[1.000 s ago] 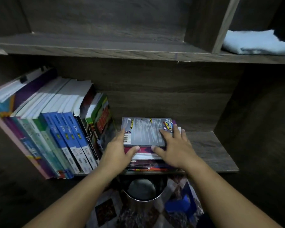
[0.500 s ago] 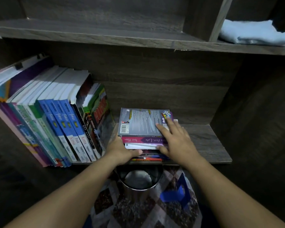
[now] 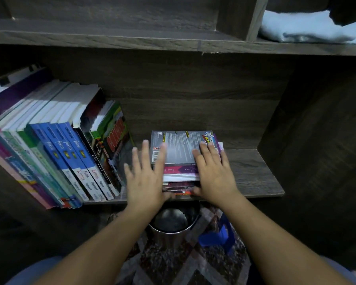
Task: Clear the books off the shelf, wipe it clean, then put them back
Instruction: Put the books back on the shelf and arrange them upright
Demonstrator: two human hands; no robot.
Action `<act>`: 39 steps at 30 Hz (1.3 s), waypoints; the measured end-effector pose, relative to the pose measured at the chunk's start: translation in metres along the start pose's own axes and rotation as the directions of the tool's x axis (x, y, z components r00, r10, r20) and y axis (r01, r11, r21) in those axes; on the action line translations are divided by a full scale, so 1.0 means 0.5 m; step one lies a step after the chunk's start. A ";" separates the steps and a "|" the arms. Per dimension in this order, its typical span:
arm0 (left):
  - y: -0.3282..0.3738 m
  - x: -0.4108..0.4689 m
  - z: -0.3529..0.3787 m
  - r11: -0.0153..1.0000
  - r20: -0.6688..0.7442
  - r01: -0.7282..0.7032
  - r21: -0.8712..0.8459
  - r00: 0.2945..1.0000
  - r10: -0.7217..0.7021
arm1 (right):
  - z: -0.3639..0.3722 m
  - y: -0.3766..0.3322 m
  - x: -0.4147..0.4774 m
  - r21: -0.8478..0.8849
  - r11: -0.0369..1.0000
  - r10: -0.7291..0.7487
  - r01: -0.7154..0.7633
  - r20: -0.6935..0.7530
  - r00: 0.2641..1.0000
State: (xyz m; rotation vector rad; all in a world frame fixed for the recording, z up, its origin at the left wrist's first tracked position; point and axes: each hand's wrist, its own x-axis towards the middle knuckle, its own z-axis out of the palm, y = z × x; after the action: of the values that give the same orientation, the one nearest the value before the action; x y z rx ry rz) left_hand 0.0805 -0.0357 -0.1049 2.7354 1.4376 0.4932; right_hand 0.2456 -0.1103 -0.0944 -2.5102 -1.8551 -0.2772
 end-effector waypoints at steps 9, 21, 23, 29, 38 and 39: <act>-0.025 0.036 0.022 0.983 0.194 -0.181 -0.044 0.963 0.186 | 0.017 -0.009 -0.008 0.004 0.998 0.065 -0.066 0.009 0.998; 0.046 0.072 0.040 0.979 0.247 -0.189 -0.077 0.948 0.202 | 0.038 0.069 -0.018 0.038 0.993 0.111 -0.110 -0.024 0.994; 0.059 0.076 0.047 0.978 0.242 -0.195 -0.073 0.948 0.207 | 0.040 0.088 -0.019 0.048 0.993 0.111 -0.110 -0.021 0.994; 0.103 0.088 0.058 0.973 0.231 -0.227 -0.041 0.945 0.230 | 0.050 0.128 -0.015 0.056 0.986 0.164 -0.159 -0.104 0.981; 0.187 0.123 0.078 0.954 0.249 -0.295 -0.044 0.922 0.297 | 0.026 0.173 -0.007 0.162 0.929 0.347 -0.334 -0.059 0.936; 0.189 0.122 0.076 0.954 0.248 -0.296 -0.040 0.922 0.296 | 0.022 0.176 -0.007 0.176 0.927 0.345 -0.331 -0.060 0.937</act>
State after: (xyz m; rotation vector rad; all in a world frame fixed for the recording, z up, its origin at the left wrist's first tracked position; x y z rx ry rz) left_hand 0.1991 -0.0363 -0.1096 2.8972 0.9722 0.1376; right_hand 0.3296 -0.1388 -0.0972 -2.5940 -1.3203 -0.2159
